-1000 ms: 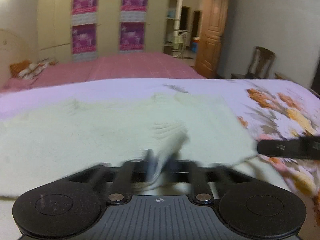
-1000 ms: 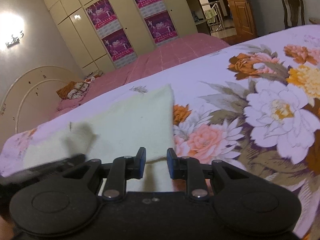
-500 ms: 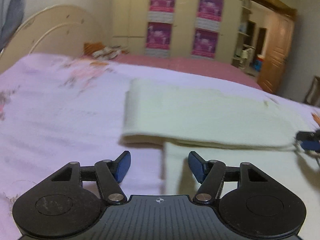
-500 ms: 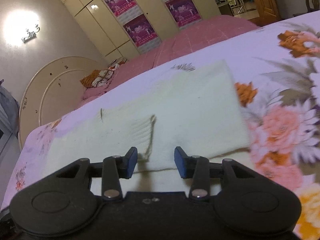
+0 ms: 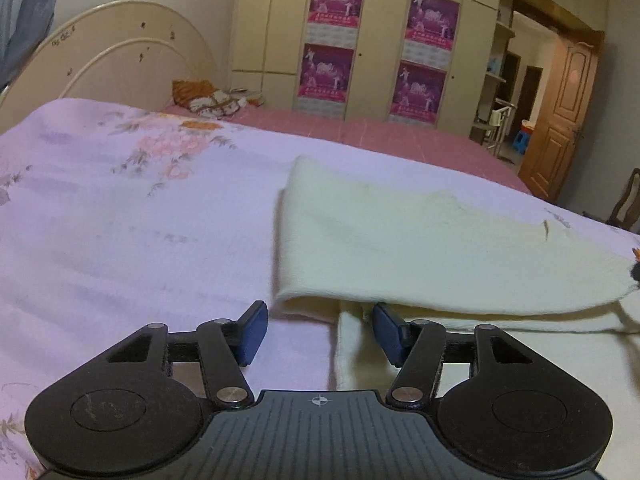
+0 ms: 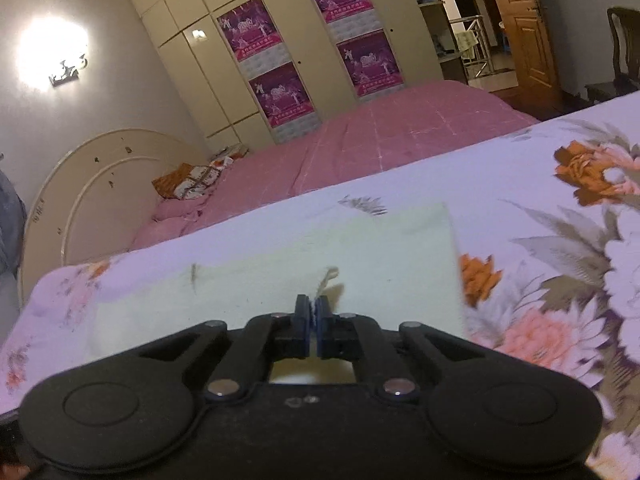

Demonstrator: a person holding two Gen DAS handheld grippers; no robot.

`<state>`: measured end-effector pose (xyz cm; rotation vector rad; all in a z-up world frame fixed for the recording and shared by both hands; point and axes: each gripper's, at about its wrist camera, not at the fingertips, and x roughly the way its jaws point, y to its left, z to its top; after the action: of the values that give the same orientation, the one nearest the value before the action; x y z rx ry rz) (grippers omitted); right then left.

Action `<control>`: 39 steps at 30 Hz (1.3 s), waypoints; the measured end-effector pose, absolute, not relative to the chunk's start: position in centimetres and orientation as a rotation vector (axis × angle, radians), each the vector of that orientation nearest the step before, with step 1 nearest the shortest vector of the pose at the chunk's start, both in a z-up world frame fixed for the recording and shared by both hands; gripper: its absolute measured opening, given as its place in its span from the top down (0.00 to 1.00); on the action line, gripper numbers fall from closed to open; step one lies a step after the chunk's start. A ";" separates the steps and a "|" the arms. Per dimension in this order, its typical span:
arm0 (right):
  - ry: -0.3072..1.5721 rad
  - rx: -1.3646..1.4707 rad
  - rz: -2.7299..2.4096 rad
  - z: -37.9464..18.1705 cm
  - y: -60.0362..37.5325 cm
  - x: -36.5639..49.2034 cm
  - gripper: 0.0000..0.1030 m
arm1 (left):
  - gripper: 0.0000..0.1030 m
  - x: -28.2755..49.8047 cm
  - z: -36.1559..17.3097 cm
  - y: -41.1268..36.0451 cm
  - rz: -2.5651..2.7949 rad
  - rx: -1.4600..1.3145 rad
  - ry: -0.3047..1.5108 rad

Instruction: Fold small clothes

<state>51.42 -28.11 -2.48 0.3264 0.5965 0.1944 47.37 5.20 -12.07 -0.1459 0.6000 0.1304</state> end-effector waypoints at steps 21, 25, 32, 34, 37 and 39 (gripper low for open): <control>0.584 0.271 0.104 -3.3 -31.3 49.3 0.96 | 0.90 49.7 -12.3 5.2 0.053 -0.100 0.628; 0.582 0.263 0.092 -3.5 -31.9 49.7 0.96 | 0.90 49.6 -12.4 5.3 0.049 -0.104 0.630; 0.617 0.247 0.062 -5.1 -32.6 50.2 0.97 | 0.90 49.5 -12.4 5.3 0.044 -0.092 0.633; 0.628 0.241 0.060 -5.5 -32.5 50.4 0.97 | 0.90 49.5 -12.4 5.4 0.042 -0.100 0.635; 0.640 0.230 0.067 -5.5 -32.6 50.4 0.96 | 0.90 48.7 -11.7 6.2 0.034 -0.123 0.643; 0.624 0.209 0.075 -4.5 -32.6 49.9 0.89 | 0.82 47.1 -9.9 6.2 0.035 -0.089 0.580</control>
<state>49.89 -32.58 -4.47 0.2093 0.6243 0.0747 47.06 6.21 -9.91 -0.0887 0.5796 0.0353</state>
